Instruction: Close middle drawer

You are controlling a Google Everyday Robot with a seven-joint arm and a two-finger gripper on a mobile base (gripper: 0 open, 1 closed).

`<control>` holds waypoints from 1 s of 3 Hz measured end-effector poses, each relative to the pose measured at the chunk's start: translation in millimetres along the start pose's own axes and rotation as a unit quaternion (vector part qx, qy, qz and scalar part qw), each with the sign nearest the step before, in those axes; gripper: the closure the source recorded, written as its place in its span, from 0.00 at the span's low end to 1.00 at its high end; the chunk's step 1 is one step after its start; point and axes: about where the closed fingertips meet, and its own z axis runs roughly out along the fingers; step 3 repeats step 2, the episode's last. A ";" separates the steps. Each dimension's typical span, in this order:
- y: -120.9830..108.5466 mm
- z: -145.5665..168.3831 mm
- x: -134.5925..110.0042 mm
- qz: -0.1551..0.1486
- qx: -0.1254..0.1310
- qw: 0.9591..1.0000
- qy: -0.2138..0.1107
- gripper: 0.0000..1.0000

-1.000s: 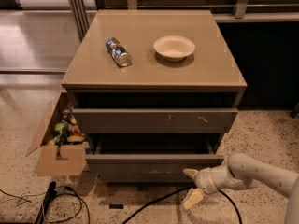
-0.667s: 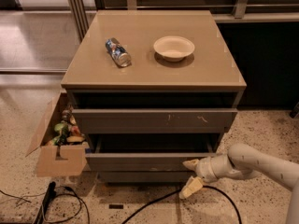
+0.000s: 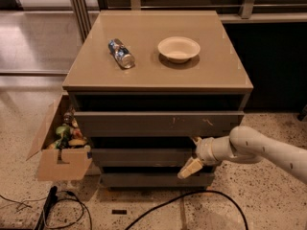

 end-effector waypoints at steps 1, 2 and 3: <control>-9.1 -4.5 -11.5 -0.012 0.017 1.000 -0.002 0.00; -9.1 -4.5 -11.5 -0.012 0.017 1.000 -0.002 0.00; -9.1 -4.5 -11.5 -0.012 0.017 1.000 -0.002 0.00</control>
Offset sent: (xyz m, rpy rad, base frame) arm 0.0100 0.0005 0.0116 -0.0102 -0.0396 -0.0094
